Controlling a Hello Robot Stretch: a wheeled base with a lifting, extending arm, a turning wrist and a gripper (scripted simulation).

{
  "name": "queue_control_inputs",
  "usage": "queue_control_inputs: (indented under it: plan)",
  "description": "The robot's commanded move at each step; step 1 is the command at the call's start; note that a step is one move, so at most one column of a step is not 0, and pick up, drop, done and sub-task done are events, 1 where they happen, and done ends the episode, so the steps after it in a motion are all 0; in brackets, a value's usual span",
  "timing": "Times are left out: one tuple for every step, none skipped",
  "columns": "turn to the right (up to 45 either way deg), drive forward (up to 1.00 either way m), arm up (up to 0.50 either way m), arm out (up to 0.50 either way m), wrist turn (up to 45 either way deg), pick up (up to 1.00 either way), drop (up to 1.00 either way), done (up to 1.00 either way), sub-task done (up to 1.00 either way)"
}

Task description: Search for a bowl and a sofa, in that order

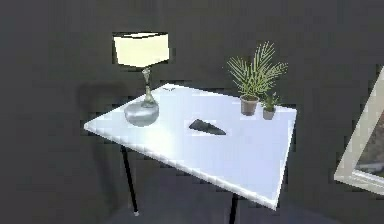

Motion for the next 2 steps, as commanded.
queue_control_inputs:
  plan:
    - [-12.0, 0.0, 0.0, 0.0, 0.0, 0.0, 0.0, 0.0, 0.0]
    - [0.0, 0.0, 0.0, 0.0, 0.0, 0.0, 0.0, 0.0, 1.0]
